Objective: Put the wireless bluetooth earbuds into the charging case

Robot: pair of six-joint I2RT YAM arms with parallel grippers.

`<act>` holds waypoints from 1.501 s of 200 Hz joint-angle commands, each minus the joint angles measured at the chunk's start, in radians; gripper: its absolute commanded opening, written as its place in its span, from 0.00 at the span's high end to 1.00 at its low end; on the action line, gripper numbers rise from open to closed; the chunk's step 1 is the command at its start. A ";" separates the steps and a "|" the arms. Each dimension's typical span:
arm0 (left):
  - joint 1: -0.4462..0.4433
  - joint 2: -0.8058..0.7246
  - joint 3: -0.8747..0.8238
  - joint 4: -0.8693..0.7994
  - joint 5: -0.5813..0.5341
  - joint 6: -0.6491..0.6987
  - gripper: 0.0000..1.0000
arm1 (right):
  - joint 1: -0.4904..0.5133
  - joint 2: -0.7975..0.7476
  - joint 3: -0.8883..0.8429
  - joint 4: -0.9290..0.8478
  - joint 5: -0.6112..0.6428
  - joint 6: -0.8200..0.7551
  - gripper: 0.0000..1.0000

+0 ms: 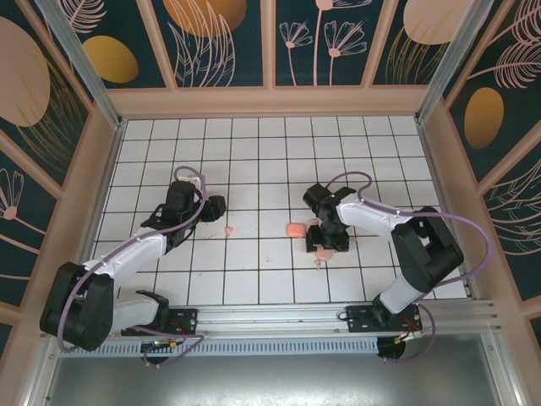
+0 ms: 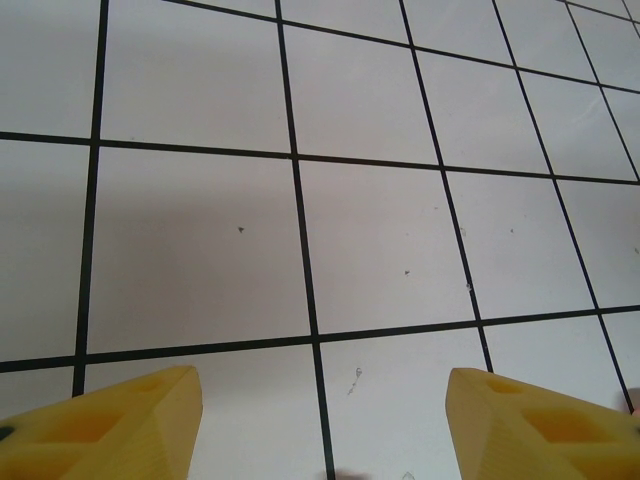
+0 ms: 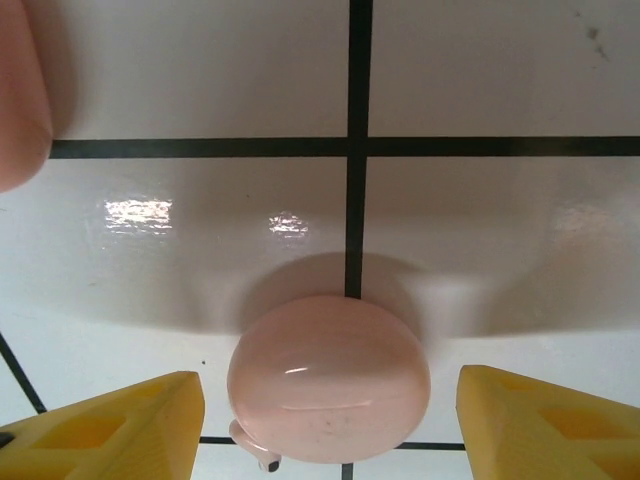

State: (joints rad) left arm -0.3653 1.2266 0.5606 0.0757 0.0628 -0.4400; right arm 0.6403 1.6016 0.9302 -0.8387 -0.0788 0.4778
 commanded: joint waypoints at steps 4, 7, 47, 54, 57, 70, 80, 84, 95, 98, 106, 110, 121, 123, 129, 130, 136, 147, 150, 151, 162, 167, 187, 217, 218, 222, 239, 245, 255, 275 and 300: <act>-0.003 -0.023 -0.019 -0.008 -0.012 -0.014 0.35 | 0.016 0.030 0.028 -0.021 0.037 -0.007 0.34; -0.003 -0.024 -0.019 -0.008 -0.012 -0.014 0.35 | 0.016 0.032 0.027 -0.020 0.040 -0.007 0.34; -0.003 -0.024 -0.021 -0.013 -0.015 -0.012 0.36 | 0.024 0.053 0.016 -0.013 0.058 -0.004 0.39; -0.003 -0.025 -0.020 -0.013 -0.014 -0.011 0.35 | 0.024 0.054 0.012 -0.012 0.061 -0.002 0.39; -0.003 -0.024 -0.021 -0.013 -0.014 -0.012 0.35 | 0.024 0.054 0.011 -0.012 0.063 -0.001 0.39; -0.004 -0.024 -0.021 -0.013 -0.013 -0.012 0.36 | 0.024 0.058 0.000 -0.009 0.068 0.001 0.41; -0.003 -0.025 -0.021 -0.013 -0.012 -0.012 0.37 | 0.024 0.056 -0.006 -0.007 0.072 0.003 0.43; -0.003 -0.024 -0.019 -0.013 -0.011 -0.012 0.37 | 0.024 0.054 -0.007 -0.005 0.075 0.005 0.44; -0.003 -0.024 -0.019 -0.013 -0.012 -0.012 0.38 | 0.024 0.049 -0.013 0.002 0.079 0.007 0.46; -0.004 -0.025 -0.019 -0.013 -0.013 -0.012 0.38 | 0.024 0.047 -0.014 0.003 0.080 0.008 0.46; -0.003 -0.024 -0.019 -0.013 -0.010 -0.012 0.39 | 0.024 0.040 -0.016 0.010 0.082 0.010 0.48; -0.004 -0.026 -0.019 -0.014 -0.010 -0.012 0.39 | 0.024 0.037 -0.017 0.014 0.082 0.011 0.48; -0.002 -0.027 -0.019 -0.014 -0.008 -0.013 0.39 | 0.025 0.032 -0.017 0.021 0.085 0.015 0.49; -0.003 -0.028 -0.019 -0.014 -0.007 -0.011 0.40 | 0.024 0.030 -0.016 0.021 0.085 0.016 0.50; -0.003 -0.029 -0.019 -0.013 -0.002 -0.011 0.40 | 0.024 0.024 -0.015 0.024 0.084 0.020 0.50; -0.003 -0.029 -0.019 -0.013 -0.002 -0.011 0.40 | 0.024 0.024 -0.014 0.025 0.083 0.020 0.50; -0.004 -0.032 -0.018 -0.012 0.005 -0.009 0.40 | 0.024 0.018 -0.013 0.028 0.081 0.025 0.50; -0.004 -0.039 -0.018 -0.008 0.020 -0.001 0.41 | 0.024 0.000 -0.008 0.037 0.075 0.036 0.50; -0.003 -0.041 -0.019 -0.006 0.025 0.001 0.41 | 0.024 -0.007 -0.008 0.039 0.074 0.039 0.51; -0.003 -0.042 -0.019 -0.006 0.027 0.002 0.41 | 0.024 -0.009 -0.007 0.039 0.073 0.041 0.51; -0.003 -0.059 -0.020 0.005 0.041 0.012 0.44 | 0.024 -0.034 0.004 0.044 0.069 0.053 0.51; -0.003 -0.069 -0.023 0.012 0.042 0.015 0.45 | 0.024 -0.048 0.013 0.046 0.067 0.059 0.51; -0.003 -0.131 -0.061 0.097 0.069 0.031 0.45 | 0.021 -0.102 0.056 0.079 0.054 0.090 0.51; -0.003 -0.194 -0.090 0.242 0.191 0.089 0.46 | 0.018 -0.151 0.147 0.242 -0.019 0.157 0.52; -0.003 -0.196 -0.090 0.246 0.198 0.092 0.47 | 0.018 -0.151 0.149 0.249 -0.022 0.160 0.52; -0.003 -0.203 -0.090 0.258 0.217 0.102 0.47 | 0.018 -0.158 0.155 0.283 -0.035 0.171 0.52; -0.003 -0.220 -0.091 0.318 0.269 0.137 0.47 | 0.018 -0.169 0.173 0.435 -0.093 0.218 0.52; -0.003 -0.223 -0.093 0.338 0.293 0.155 0.47 | 0.018 -0.170 0.179 0.492 -0.123 0.229 0.52; -0.003 -0.223 -0.090 0.369 0.330 0.172 0.47 | 0.021 -0.164 0.193 0.569 -0.161 0.253 0.53; -0.004 -0.211 -0.085 0.427 0.400 0.186 0.46 | 0.030 -0.149 0.217 0.689 -0.197 0.306 0.53; -0.004 -0.191 -0.080 0.487 0.460 0.192 0.45 | 0.035 -0.143 0.224 0.808 -0.214 0.381 0.53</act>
State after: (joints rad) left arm -0.3653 1.0206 0.4782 0.4419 0.4137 -0.2878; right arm 0.6621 1.4521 1.1194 -0.2321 -0.2390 0.7521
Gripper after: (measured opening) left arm 0.547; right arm 0.473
